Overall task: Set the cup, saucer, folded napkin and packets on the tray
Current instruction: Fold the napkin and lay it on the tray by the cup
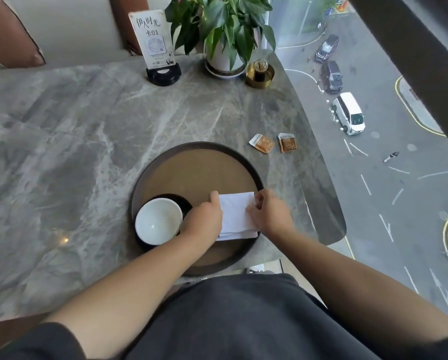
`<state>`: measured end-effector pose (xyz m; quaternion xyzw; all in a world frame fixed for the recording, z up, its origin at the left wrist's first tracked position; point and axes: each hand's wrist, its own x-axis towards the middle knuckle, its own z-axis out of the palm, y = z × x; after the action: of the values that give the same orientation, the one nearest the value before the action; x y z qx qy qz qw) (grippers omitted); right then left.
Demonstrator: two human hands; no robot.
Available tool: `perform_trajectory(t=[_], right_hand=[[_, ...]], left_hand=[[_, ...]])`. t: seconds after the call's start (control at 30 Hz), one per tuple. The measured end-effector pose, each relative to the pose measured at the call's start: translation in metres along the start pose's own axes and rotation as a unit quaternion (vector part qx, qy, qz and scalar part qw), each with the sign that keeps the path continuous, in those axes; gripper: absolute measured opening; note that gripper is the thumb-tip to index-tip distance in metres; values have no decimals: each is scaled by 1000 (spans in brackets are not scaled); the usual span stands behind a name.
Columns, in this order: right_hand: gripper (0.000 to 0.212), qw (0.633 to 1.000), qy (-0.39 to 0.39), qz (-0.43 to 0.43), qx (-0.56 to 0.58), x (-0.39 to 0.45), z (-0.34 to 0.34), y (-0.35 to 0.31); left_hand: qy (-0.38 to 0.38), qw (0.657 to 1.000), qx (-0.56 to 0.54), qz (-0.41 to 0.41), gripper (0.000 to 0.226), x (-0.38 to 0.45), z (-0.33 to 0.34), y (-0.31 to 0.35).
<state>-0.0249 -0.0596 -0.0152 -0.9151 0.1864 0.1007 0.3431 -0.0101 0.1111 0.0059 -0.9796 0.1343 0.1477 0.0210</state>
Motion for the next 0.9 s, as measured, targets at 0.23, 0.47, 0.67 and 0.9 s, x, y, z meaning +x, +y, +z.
perform_trajectory(t=[0.23,0.47,0.67,0.9], right_hand=[[15,987,0,-73,-141,-2,13,20],[13,966,30,-144,-212,5,15,14],[12,947,-5,-185,-261,7,17,13],[23,905,28,-299,-300,-10,12,21]], left_hand=[[-22,998,53,40,55,6,8,7],[-49,996,64,44,52,13,1,8],[-66,992,84,66,44,8,5,8],[39,988,107,103,21,-8,16,5]])
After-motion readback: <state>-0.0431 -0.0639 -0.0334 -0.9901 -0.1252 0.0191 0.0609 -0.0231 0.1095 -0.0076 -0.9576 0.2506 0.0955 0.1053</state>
